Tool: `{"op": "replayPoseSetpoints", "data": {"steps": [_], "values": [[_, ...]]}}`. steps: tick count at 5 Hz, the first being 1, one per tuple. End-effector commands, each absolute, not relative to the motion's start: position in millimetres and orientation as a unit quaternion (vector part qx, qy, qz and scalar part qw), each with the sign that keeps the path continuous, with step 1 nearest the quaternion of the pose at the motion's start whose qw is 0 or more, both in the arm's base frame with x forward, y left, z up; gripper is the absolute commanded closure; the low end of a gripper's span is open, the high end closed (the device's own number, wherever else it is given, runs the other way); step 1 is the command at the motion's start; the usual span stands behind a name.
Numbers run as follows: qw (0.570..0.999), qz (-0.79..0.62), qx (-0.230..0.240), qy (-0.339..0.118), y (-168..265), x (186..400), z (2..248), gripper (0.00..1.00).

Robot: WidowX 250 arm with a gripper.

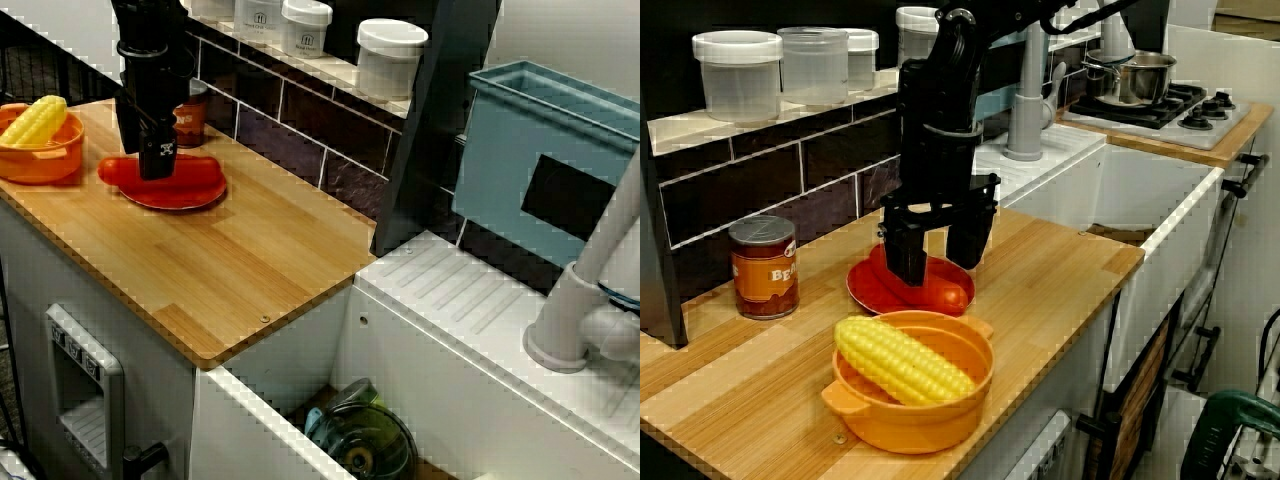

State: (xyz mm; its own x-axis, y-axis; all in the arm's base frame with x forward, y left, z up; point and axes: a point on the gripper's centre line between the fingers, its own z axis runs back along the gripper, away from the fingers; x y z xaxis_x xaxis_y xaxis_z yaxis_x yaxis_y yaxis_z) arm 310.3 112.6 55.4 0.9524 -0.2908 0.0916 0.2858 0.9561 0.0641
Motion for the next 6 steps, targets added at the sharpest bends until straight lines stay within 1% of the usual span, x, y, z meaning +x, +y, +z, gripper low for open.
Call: {"op": "replayPoseSetpoints", "data": {"steps": [1,2,3,4,6], "values": [[0.990,-0.127,0.023,-0.061,133,307,91,0.00],[0.992,-0.116,0.018,-0.056,143,306,101,0.00],[0.993,-0.108,0.024,-0.041,156,301,109,0.00],[0.994,-0.100,0.035,-0.029,166,295,113,0.00],[0.997,-0.070,0.032,0.002,186,288,117,0.00]]}}
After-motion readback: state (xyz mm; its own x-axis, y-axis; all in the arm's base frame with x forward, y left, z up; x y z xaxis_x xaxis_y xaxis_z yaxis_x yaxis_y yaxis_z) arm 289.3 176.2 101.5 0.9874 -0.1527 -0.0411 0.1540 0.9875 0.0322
